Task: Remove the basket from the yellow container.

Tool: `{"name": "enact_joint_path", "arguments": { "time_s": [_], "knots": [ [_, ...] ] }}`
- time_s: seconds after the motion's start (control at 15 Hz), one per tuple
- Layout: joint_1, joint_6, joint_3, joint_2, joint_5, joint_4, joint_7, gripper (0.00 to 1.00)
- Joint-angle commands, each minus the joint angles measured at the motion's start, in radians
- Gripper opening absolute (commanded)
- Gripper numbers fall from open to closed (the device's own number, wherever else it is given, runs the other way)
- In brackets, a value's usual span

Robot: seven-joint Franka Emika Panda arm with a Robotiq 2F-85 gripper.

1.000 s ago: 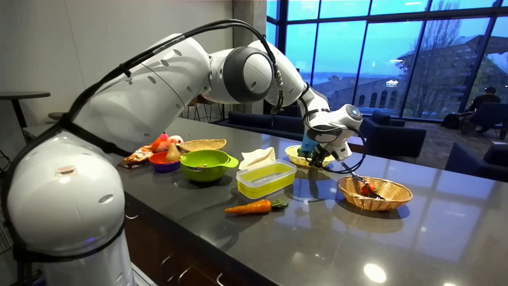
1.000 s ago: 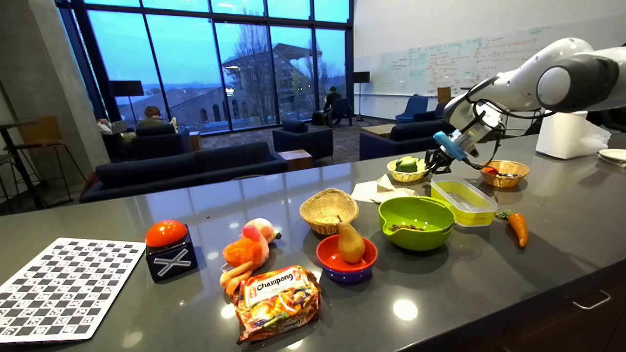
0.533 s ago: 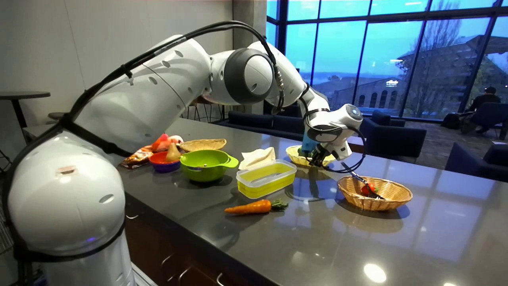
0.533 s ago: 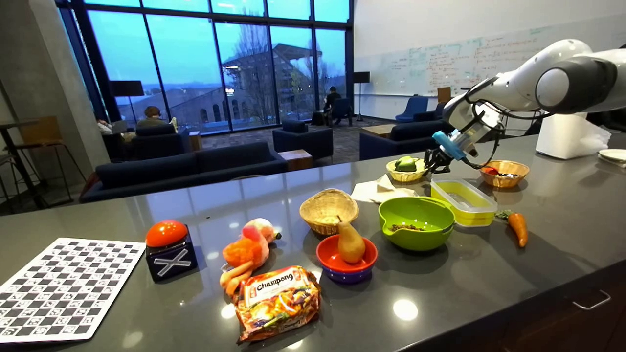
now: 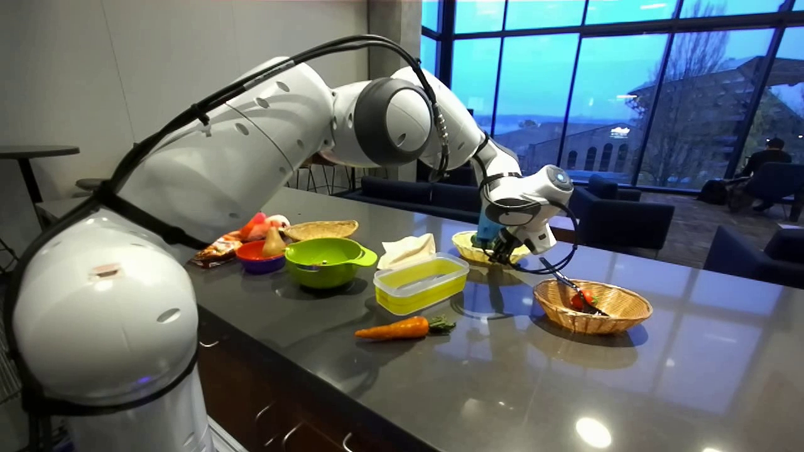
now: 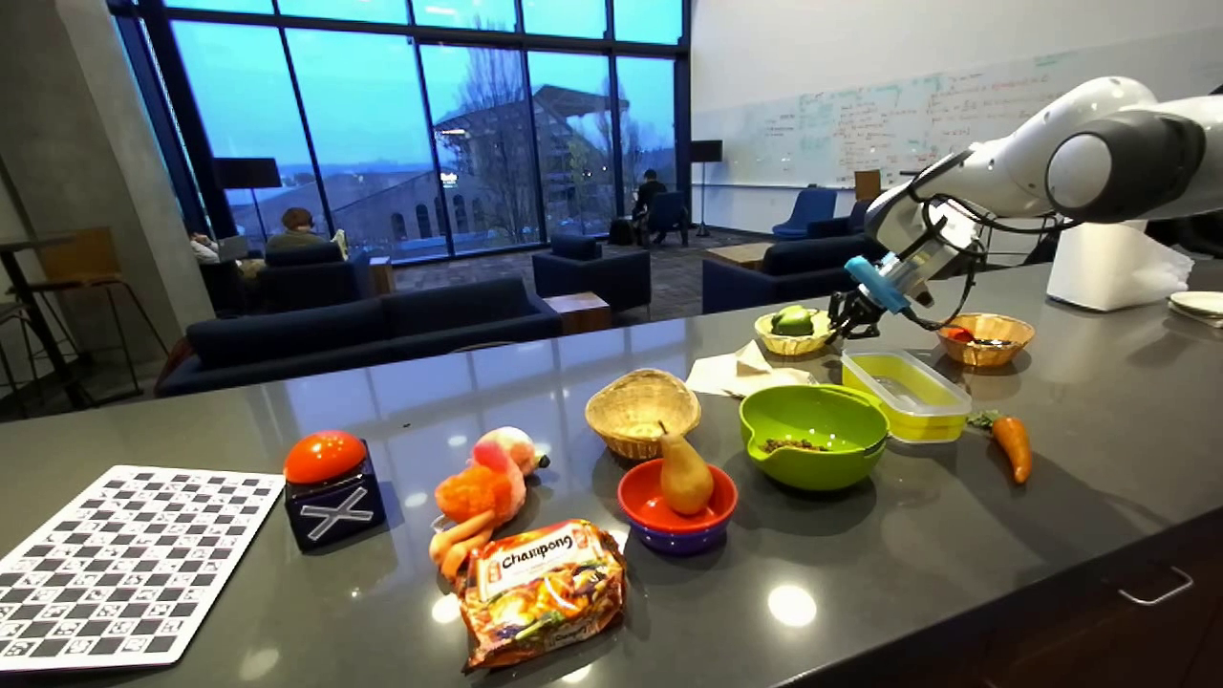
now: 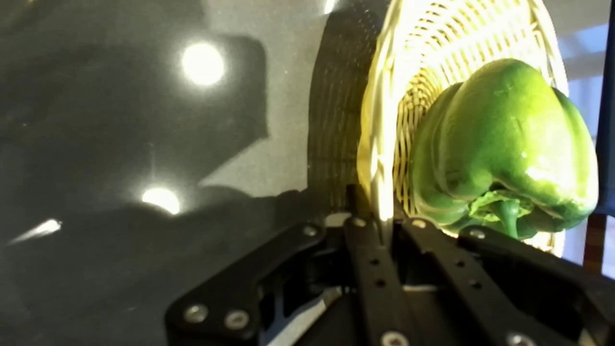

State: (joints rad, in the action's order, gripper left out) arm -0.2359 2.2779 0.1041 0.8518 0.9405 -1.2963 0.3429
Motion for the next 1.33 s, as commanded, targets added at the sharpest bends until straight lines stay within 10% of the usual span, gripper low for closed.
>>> {"name": "enact_joint_path", "arguments": {
  "time_s": [0.0, 0.73, 0.8, 1.27],
  "knots": [
    [-0.012, 0.003, -0.016, 0.001, -0.014, 0.003, 0.005, 0.09],
    [-0.012, 0.003, -0.016, 0.001, -0.014, 0.003, 0.005, 0.09],
    [-0.012, 0.003, -0.016, 0.001, -0.014, 0.003, 0.005, 0.34],
    [-0.016, 0.003, -0.022, -0.012, -0.007, -0.016, -0.002, 0.72]
  ]
}}
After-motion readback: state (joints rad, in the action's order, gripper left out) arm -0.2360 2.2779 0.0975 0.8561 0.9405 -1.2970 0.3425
